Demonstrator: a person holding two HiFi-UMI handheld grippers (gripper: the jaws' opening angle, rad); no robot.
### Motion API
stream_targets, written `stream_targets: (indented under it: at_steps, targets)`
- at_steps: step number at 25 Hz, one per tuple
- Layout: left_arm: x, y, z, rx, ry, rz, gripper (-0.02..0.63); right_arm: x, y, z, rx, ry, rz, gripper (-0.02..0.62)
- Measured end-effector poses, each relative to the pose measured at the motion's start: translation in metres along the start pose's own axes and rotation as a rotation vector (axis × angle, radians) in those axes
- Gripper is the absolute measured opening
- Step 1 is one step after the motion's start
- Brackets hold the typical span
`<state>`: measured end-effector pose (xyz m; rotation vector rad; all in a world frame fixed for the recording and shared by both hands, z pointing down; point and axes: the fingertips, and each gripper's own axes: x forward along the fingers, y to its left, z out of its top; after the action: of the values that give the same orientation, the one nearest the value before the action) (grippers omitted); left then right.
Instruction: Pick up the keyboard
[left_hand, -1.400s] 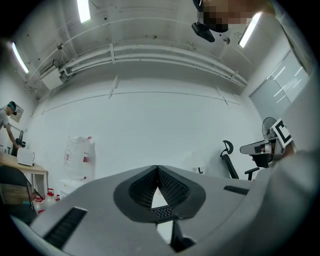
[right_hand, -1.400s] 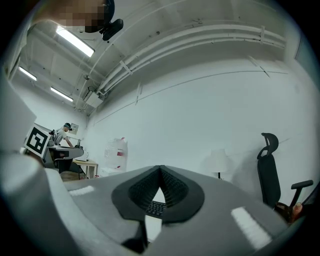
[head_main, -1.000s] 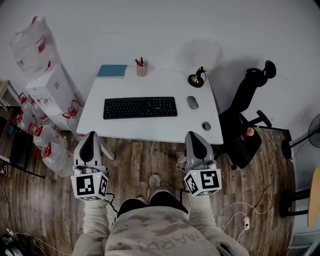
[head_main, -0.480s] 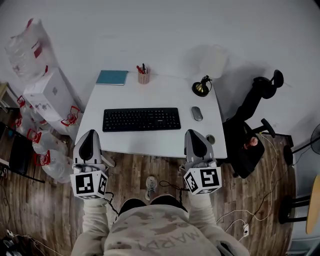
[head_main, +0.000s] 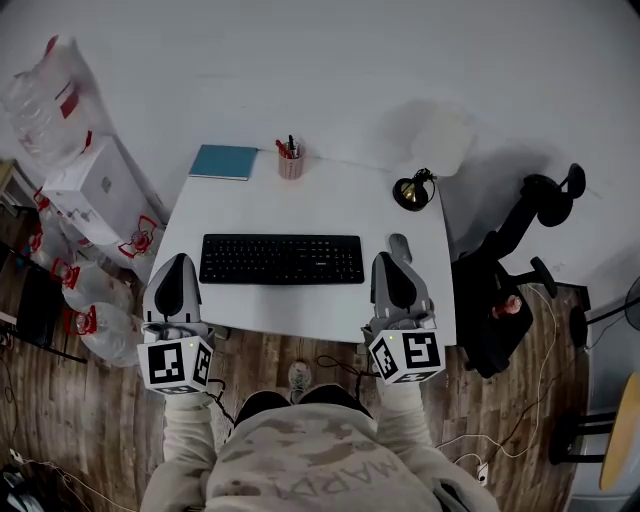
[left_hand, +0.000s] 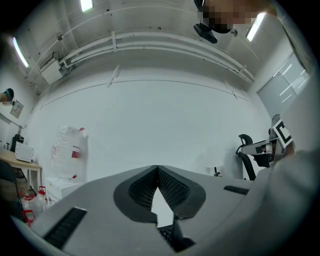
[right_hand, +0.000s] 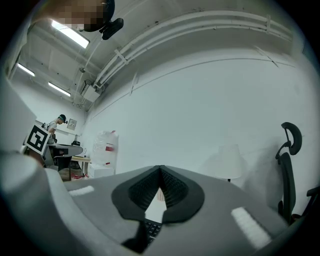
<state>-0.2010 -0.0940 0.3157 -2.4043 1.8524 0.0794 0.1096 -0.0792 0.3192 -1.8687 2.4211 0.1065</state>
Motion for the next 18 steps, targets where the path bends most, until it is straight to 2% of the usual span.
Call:
stream_targets:
  at_steps: [11,18]
  targets:
    - [0.041,-0.005,-0.013,0.021,0.03,0.063,0.005,0.056,-0.038,-0.021,0.016,0.041,0.046,0.009]
    - [0.05,-0.005,-0.028,-0.003,0.067,0.091,0.005,0.075,-0.049,-0.05,0.026,0.145,0.074,0.009]
